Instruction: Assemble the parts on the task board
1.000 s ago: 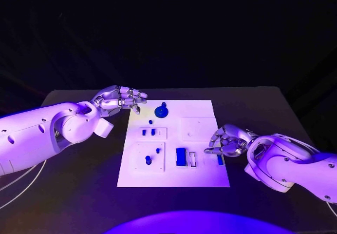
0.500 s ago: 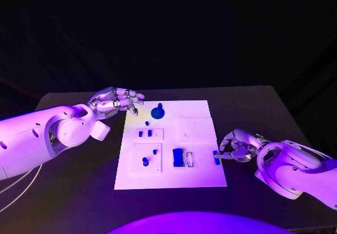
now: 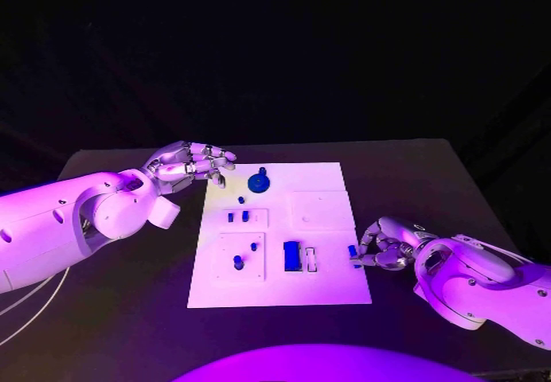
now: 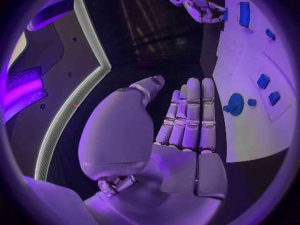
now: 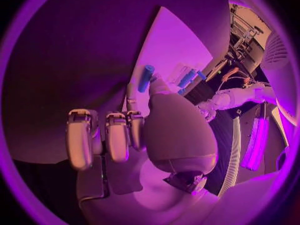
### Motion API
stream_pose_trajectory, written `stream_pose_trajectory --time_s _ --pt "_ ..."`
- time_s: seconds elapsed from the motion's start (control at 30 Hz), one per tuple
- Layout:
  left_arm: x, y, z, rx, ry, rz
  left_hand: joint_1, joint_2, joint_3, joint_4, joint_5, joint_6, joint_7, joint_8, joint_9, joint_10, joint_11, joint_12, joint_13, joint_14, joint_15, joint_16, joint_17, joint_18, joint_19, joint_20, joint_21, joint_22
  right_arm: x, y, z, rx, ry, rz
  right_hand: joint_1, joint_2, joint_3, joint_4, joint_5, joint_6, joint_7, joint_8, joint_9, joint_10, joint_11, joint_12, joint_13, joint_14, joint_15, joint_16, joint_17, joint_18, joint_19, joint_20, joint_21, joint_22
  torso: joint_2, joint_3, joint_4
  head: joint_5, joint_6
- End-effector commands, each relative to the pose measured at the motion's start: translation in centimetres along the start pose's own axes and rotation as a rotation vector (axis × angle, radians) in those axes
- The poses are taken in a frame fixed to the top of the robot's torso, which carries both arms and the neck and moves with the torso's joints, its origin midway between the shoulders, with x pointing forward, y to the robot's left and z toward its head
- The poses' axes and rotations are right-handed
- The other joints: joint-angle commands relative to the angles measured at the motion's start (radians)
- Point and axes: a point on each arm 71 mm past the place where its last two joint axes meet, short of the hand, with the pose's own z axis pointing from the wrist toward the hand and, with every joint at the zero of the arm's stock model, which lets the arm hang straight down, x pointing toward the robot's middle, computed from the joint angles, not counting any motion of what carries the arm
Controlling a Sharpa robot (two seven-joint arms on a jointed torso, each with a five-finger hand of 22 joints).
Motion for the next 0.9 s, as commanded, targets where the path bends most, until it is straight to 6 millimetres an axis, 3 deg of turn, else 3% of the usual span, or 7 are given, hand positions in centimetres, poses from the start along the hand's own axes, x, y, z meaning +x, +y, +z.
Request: stream_pose_trajectory --time_s 0.03,0.2,0.3,0.43,0.5,0.6,0.9 --pt "0.2 -0.1 0.0 0.015 0.009 -0.012 -0.007 0.000 -0.005 0.003 -0.007 -0.007 0.000 0.004 0.001 -0.007 0.000 0.003 0.001 -0.003 0.001 0.005 0.001 0.014 0.008 0.001 -0.005 -0.001 0.6 0.2 0.1 -0.001 0.018 -0.031 -0.004 0.003 0.010 0.000 -0.002 0.008 0.001 0.001 -0.004 0.056 -0.006 -0.003 0.197 0.088 -0.003 -0.006 0.173 -0.013 0.084 0.000 0.003 0.242 0.000 -0.0005 -0.0012 0.001 -0.001" --pt "0.2 -0.1 0.0 0.013 0.011 -0.013 -0.006 0.001 -0.008 0.005 -0.006 -0.008 0.000 0.004 0.001 -0.008 0.000 0.004 0.002 -0.004 0.001 0.005 0.001 0.014 0.009 0.001 -0.008 -0.003 1.1 0.6 0.4 -0.006 0.033 -0.041 0.021 0.009 0.028 -0.003 0.006 0.009 -0.002 0.004 -0.002 0.057 -0.009 -0.002 0.197 0.088 -0.006 -0.006 0.173 -0.013 0.084 -0.004 0.003 0.242 0.000 -0.0003 -0.0002 0.002 -0.003" --pt "0.2 -0.1 0.0 0.012 0.011 -0.013 -0.006 0.001 -0.008 0.005 -0.006 -0.008 0.000 0.004 0.001 -0.008 0.000 0.004 0.002 -0.004 0.001 0.005 0.001 0.014 0.009 0.001 -0.008 -0.003 1.4 0.7 0.6 -0.003 0.039 -0.057 0.103 0.020 0.092 -0.013 0.000 0.010 -0.009 0.004 -0.002 0.057 -0.015 -0.003 0.198 0.088 -0.012 -0.006 0.174 -0.014 0.084 -0.009 0.004 0.242 -0.001 -0.0005 0.0005 0.002 -0.005" --pt "0.1 -0.1 0.0 0.010 0.009 -0.012 -0.005 0.002 -0.009 0.006 -0.006 -0.008 0.000 0.005 0.001 -0.008 0.000 0.004 0.002 -0.004 0.001 0.006 0.001 0.014 0.010 0.001 -0.009 -0.004 1.6 0.6 0.8 0.014 0.048 -0.090 0.171 0.014 0.174 -0.023 0.023 0.015 -0.012 -0.002 -0.006 0.054 -0.019 -0.009 0.194 0.088 -0.015 -0.007 0.173 -0.013 0.083 -0.013 -0.001 0.241 -0.001 -0.0012 -0.0016 0.006 -0.006" --pt "0.1 -0.1 -0.1 0.009 0.008 -0.012 -0.003 0.004 -0.009 0.007 -0.005 -0.008 0.000 0.005 0.001 -0.009 0.000 0.005 0.002 -0.004 0.001 0.006 0.001 0.014 0.012 0.001 -0.011 -0.005 1.6 0.6 0.8 0.022 0.052 -0.106 0.188 0.007 0.207 -0.027 0.024 0.016 -0.012 -0.005 -0.009 0.052 -0.019 -0.012 0.192 0.087 -0.015 -0.007 0.172 -0.013 0.083 -0.014 -0.002 0.240 -0.001 -0.0014 -0.0012 0.006 -0.006" --pt "0.1 -0.1 -0.1 0.008 0.008 -0.012 0.000 0.006 -0.009 0.008 -0.005 -0.008 0.000 0.005 0.002 -0.009 0.000 0.005 0.002 -0.004 0.000 0.006 0.002 0.014 0.013 0.001 -0.013 -0.006 1.7 0.5 0.9 0.030 0.054 -0.127 0.203 -0.014 0.280 -0.038 0.071 0.022 -0.012 -0.009 -0.012 0.052 -0.019 -0.013 0.193 0.088 -0.015 -0.008 0.173 -0.013 0.083 -0.015 -0.002 0.240 -0.001 -0.0019 -0.0006 0.007 -0.005" --pt "0.1 -0.1 -0.1 0.005 0.007 -0.011 0.007 0.010 -0.010 0.007 -0.004 -0.009 0.000 0.006 0.002 -0.011 0.000 0.007 0.002 -0.005 0.000 0.006 0.002 0.014 0.016 0.000 -0.016 -0.009 1.7 0.9 0.9 0.034 0.048 -0.155 0.165 -0.063 0.407 -0.069 0.153 0.029 -0.011 -0.005 -0.008 0.052 -0.018 -0.015 0.194 0.088 -0.015 -0.007 0.178 -0.013 0.084 -0.014 0.001 0.241 -0.003 -0.0020 -0.0005 0.006 -0.003"
